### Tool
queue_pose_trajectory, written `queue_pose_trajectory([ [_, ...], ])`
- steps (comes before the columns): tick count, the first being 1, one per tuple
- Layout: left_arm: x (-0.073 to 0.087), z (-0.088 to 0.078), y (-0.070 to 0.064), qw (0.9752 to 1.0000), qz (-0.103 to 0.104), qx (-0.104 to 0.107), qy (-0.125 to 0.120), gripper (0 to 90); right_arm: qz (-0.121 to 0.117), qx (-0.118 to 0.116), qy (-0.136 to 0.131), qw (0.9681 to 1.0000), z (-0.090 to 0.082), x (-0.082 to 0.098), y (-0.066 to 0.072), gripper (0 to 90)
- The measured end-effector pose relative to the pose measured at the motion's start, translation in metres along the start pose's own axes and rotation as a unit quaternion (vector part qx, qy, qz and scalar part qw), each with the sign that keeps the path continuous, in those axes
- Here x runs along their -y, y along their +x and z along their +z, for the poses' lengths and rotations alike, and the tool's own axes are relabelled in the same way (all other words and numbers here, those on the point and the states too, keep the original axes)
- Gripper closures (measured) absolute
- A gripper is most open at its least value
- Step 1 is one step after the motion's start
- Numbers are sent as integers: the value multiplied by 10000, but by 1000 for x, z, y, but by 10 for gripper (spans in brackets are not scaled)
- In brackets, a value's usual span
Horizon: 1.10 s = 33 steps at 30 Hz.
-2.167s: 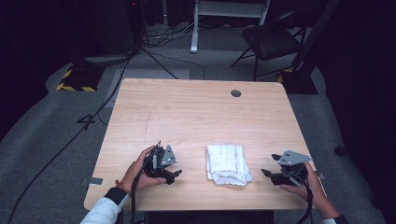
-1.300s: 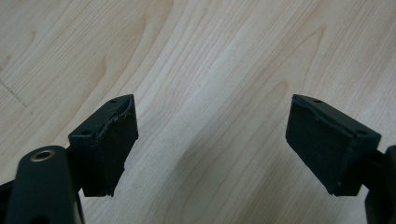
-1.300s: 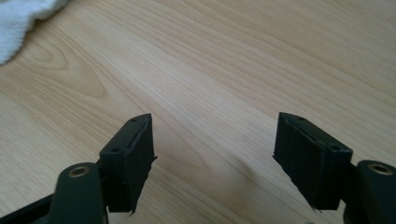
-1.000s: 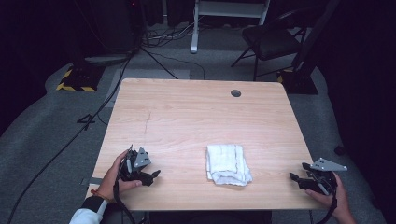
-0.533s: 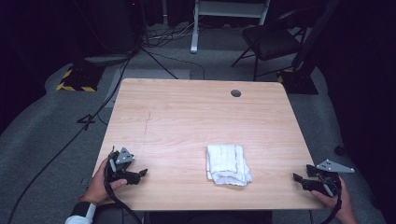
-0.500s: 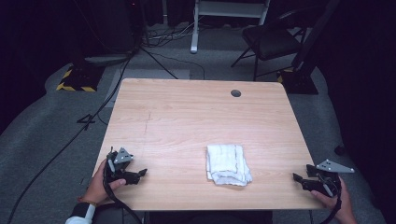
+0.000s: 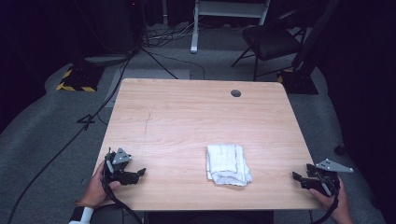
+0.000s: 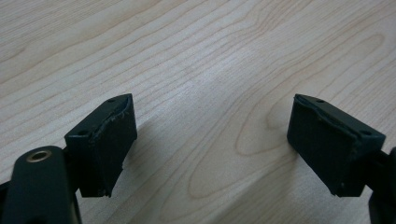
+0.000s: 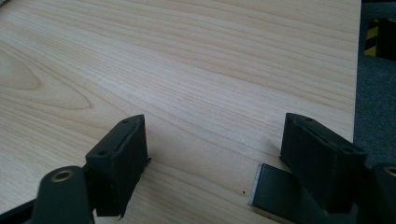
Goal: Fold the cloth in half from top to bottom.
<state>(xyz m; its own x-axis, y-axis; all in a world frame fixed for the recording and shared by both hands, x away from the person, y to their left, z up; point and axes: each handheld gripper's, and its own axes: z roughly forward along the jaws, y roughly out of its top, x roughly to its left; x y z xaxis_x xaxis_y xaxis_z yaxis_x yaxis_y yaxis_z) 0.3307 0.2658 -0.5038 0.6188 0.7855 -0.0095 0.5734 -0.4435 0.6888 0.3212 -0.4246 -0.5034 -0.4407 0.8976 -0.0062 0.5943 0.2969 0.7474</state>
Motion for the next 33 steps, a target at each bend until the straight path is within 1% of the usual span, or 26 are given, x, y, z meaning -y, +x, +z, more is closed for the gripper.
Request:
queue_pose_trajectory([
  [21, 0, 1, -1, 10000, -57, 6, -3, 155, 14, 11, -1, 10000, 0, 0, 0, 232],
  [33, -1, 1, 0, 10000, -20, 0, 7, 151, 13, 10, -1, 10000, 0, 0, 0, 232],
])
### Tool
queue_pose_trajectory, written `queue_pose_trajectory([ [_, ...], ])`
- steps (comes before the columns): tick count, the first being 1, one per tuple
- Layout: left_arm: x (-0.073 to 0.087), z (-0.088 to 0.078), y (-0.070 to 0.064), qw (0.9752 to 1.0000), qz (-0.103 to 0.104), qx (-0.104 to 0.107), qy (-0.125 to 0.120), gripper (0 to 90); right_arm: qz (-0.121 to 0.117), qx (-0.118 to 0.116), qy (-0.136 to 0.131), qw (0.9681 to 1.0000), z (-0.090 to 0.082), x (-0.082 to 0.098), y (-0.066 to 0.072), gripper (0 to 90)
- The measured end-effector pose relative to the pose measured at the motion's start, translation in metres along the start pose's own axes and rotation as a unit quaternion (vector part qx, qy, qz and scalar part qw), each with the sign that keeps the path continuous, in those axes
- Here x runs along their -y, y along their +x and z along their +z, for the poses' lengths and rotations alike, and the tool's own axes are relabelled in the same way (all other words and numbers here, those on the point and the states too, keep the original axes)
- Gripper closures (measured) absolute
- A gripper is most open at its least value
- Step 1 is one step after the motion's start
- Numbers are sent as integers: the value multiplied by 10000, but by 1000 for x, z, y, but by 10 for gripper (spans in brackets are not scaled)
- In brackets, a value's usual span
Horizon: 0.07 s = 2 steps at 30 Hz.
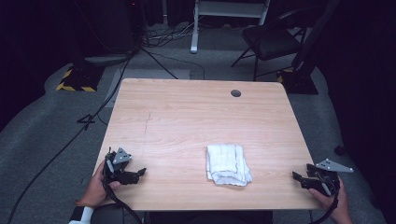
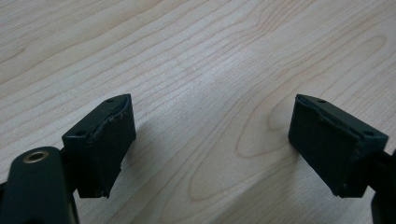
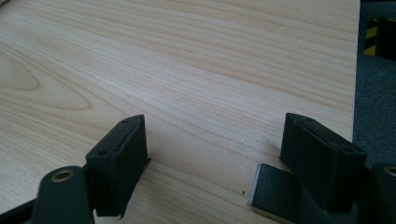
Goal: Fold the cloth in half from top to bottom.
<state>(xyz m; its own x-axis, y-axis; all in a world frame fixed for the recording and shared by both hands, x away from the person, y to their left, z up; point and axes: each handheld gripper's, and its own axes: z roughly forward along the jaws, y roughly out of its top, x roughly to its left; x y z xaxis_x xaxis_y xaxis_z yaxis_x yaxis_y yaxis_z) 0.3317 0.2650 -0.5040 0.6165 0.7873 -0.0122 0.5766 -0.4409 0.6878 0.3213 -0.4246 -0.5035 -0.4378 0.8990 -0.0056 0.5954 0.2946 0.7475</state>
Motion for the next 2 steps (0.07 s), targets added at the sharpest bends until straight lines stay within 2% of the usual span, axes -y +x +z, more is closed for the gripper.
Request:
queue_pose_trajectory([
  [2, 0, 0, 0, 10000, 13, -9, -1, 150, 1, 0, -1, 10000, 0, 0, 0, 232],
])
